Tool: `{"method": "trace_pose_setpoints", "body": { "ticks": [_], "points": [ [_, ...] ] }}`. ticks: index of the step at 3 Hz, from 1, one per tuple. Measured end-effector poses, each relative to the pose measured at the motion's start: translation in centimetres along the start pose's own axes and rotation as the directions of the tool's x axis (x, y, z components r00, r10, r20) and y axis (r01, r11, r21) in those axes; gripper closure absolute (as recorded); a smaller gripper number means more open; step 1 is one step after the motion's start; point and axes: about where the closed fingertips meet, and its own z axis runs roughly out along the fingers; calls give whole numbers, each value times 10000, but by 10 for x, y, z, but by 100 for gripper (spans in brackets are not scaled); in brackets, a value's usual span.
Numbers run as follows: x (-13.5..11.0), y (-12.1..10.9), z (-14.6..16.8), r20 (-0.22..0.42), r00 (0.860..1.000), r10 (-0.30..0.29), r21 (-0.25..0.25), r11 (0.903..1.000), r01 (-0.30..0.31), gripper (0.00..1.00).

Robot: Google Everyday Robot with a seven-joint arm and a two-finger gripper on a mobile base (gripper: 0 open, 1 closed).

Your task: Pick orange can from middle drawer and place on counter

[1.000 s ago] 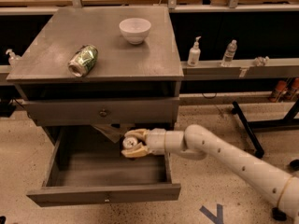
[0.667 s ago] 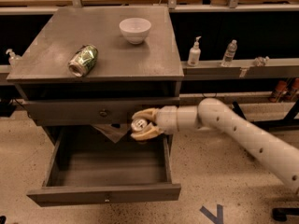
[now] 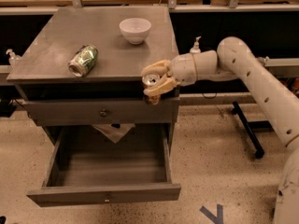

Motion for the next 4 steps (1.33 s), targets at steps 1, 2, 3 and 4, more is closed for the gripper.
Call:
{"method": "trace_pose_setpoints", "body": {
  "ticks": [1,2,3,4],
  "points": [
    [-20,-3,-23,105,9985,-546,-130,9984,548,100],
    [-20,-3,-22,109,9984,-550,-125,9984,552,100],
    [-25,-8,-21,385,9988,-305,-157,9994,312,100],
    [-45,-13,-8,1130,9933,260,-603,9980,-192,100]
  ]
}}
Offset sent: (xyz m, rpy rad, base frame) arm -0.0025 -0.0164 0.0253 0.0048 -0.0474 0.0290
